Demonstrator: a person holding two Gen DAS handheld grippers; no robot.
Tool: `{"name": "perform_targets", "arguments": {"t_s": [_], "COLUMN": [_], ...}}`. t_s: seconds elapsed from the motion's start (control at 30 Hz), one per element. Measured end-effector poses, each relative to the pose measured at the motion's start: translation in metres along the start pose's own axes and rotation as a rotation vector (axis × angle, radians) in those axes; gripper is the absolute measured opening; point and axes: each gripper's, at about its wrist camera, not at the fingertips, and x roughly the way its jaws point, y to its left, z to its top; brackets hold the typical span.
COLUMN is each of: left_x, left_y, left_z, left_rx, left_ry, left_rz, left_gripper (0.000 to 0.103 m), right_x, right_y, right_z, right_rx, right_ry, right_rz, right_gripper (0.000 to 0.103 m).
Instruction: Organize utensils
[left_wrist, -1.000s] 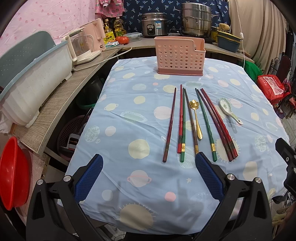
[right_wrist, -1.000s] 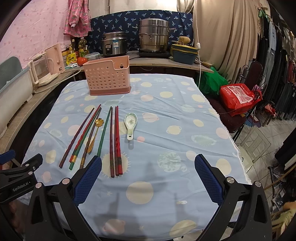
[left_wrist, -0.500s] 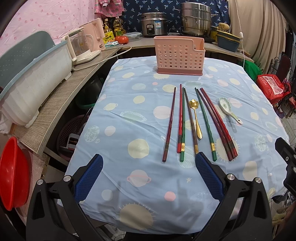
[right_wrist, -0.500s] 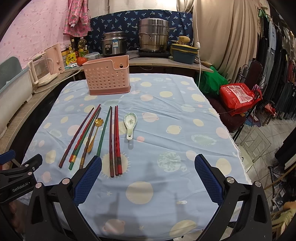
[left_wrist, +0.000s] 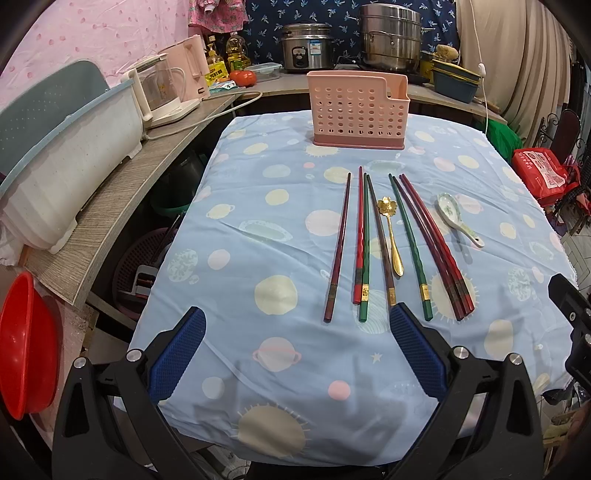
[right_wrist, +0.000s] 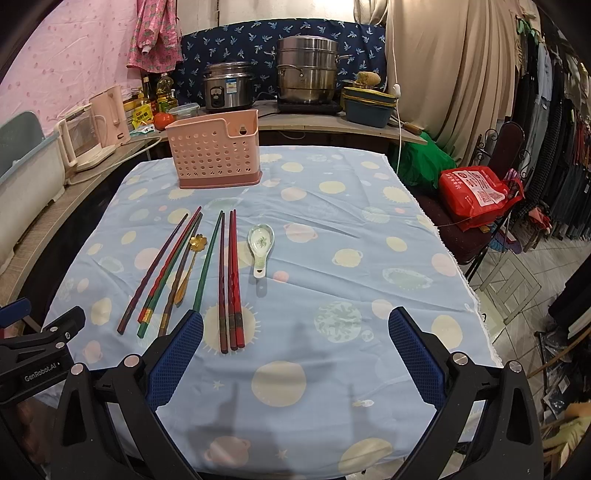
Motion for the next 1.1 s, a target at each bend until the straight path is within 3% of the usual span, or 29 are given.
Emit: {"name": "perform_targets", "arguments": {"t_s": [0.57, 1.1], "left_x": [0.003, 0.056], "left_y": [0.0, 0.011], "left_z": [-0.002, -0.007], "left_rx": [-0.008, -0.023], "left_ry": [0.01, 0.084], "left_rz": [-0.01, -0.065], "left_gripper": [0.095, 0.095], "right_x": [0.002, 0.03], "right_y": [0.001, -0.002], "right_z": [0.0, -0.005], "right_rx": [-0.002, 0.009], "right_ry": [0.001, 0.056], "right_rz": [-0.002, -0.007], "right_gripper": [0.096, 0.096]}}
